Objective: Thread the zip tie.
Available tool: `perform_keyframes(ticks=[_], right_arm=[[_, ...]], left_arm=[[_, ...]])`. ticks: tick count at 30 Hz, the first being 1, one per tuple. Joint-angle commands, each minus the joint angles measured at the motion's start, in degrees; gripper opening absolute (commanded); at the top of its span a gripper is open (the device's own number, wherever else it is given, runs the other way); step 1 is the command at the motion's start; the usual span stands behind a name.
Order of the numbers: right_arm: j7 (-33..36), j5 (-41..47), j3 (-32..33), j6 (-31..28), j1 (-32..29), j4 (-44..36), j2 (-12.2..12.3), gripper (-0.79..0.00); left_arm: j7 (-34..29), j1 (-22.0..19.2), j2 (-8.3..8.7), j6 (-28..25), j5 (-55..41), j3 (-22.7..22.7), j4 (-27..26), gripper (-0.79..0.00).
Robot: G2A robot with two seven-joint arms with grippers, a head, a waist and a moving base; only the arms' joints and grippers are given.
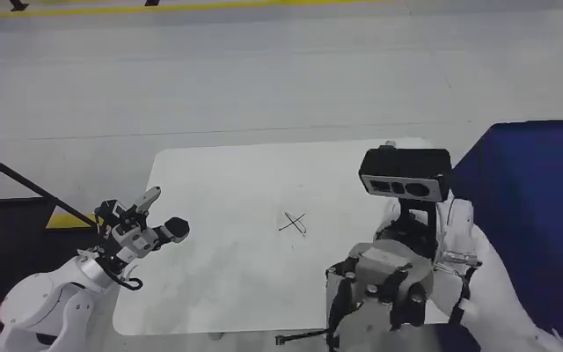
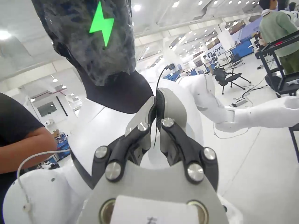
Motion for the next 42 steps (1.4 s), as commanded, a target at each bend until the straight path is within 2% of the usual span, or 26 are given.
perform_keyframes(ticks=[1, 3, 5, 9, 10, 18, 19, 21, 24, 28, 30, 32, 34, 37, 40, 42], right_arm=[[0.2, -5.0, 1.8, -6.9, 1.0, -0.8, -0.3, -0.785], [-3.9, -12.2, 6.0, -16.3, 1.7, -2.3, -0.5, -0.785], [-11.8, -10.9, 7.6, -24.2, -0.4, -4.0, -1.0, -0.785], [-19.5, -18.2, 11.6, -31.8, -1.4, -6.5, -1.1, -0.785], [-19.5, -20.9, 12.3, -31.8, -1.6, -6.4, -1.0, -0.785], [-19.5, -20.9, 12.3, -31.8, -1.6, -6.4, -1.0, -0.785], [-19.9, -20.9, 11.7, -30.3, -2.2, -6.9, -1.1, -0.785], [-16.2, -29.3, 13.2, -26.6, -1.9, -6.4, -0.8, -0.785], [-15.1, -40.7, 16.4, -23.1, -1.3, -6.7, -0.6, -0.785], [-12.5, -58.6, 19.9, -24.9, 0.9, -11.3, -0.4, -0.785], [-14.9, -66.3, 20.1, -27.2, 1.3, -14.0, -0.3, -0.785], [-20.0, -75.7, 18.3, -31.8, 3.7, -14.0, -0.1, -0.785], [-23.8, -81.3, 15.5, -31.8, 7.9, -14.0, -0.1, -0.785], [-33.9, -88.5, 14.1, -31.8, 9.6, -14.0, -0.2, -0.785], [-40.1, -96.5, 12.8, -31.8, 7.9, -14.0, 0.2, -0.785], [-41.6, -94.5, 11.2, -31.8, 3.7, -13.5, 0.7, -0.785]], left_arm=[[0.0, 0.0, 0.00, 0.0, 0.0, 0.0, 0.0, 0.000], [0.0, 0.0, 0.00, 0.0, 0.0, 0.0, 0.0, 0.000], [0.0, 0.0, 0.00, 0.0, 0.0, 0.0, 0.0, 0.000], [0.0, 0.0, 0.00, 0.0, 0.0, 0.0, 0.0, 0.000], [0.0, 0.0, 0.00, 0.0, 0.0, 0.0, 0.0, 0.000], [0.0, 0.0, 0.00, 0.0, 0.0, 0.0, 0.0, 0.000], [0.0, 0.0, 0.00, 0.0, 0.0, 0.0, 0.0, 0.000], [0.0, 0.0, 0.00, 0.0, 0.0, 0.0, 0.0, 0.000], [0.0, 0.0, 0.00, 0.0, 0.0, 0.0, 0.0, 0.000], [0.0, 0.0, 0.00, 0.0, 0.0, 0.0, 0.0, 0.000], [0.0, 0.0, 0.00, 0.0, 0.0, 0.0, 0.0, 0.000], [0.0, 0.0, 0.00, 0.0, 0.0, 0.0, 0.0, 0.000], [0.0, 0.0, 0.00, 0.0, 0.0, 0.0, 0.0, 0.000], [0.0, 0.0, 0.00, 0.0, 0.0, 0.0, 0.0, 0.000], [0.0, 0.0, 0.00, 0.0, 0.0, 0.0, 0.0, 0.000], [0.0, 0.0, 0.00, 0.0, 0.0, 0.0, 0.0, 0.000]])
